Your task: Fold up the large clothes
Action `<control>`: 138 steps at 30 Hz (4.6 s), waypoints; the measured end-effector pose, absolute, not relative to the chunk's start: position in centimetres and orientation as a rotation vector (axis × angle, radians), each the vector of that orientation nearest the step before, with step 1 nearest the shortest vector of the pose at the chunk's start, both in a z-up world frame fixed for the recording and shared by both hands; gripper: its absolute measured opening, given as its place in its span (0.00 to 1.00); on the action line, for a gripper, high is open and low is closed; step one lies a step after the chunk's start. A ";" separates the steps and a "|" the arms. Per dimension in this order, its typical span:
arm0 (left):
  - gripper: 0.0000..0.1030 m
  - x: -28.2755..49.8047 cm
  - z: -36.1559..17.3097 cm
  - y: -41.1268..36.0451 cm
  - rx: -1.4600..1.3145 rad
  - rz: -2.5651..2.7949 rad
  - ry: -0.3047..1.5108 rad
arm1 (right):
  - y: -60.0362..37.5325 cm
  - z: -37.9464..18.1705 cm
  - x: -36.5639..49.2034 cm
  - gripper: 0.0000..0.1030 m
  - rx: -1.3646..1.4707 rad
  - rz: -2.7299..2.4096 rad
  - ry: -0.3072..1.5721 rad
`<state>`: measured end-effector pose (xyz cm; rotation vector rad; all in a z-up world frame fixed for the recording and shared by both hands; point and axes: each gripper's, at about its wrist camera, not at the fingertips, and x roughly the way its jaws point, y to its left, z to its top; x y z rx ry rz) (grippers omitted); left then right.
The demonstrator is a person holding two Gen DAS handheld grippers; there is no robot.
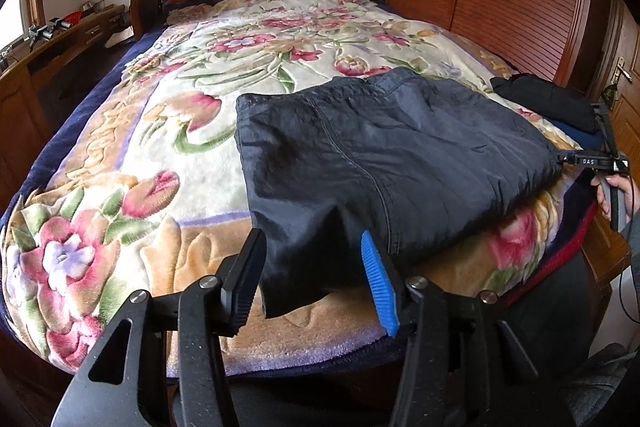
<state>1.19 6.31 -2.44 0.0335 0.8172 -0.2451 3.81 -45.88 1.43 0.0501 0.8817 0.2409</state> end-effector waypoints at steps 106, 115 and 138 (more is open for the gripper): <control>0.04 1.4 0.7 7.9 -0.004 -0.312 0.688 | -18.9 8.9 6.2 0.43 -0.262 0.695 0.765; 0.00 -1.5 -0.9 13.2 -0.076 -0.173 0.722 | -14.3 8.9 8.0 0.43 -0.310 0.780 0.765; 0.35 4.8 -2.5 7.2 0.043 -0.354 0.865 | -17.6 8.8 6.4 0.43 -0.364 0.723 0.730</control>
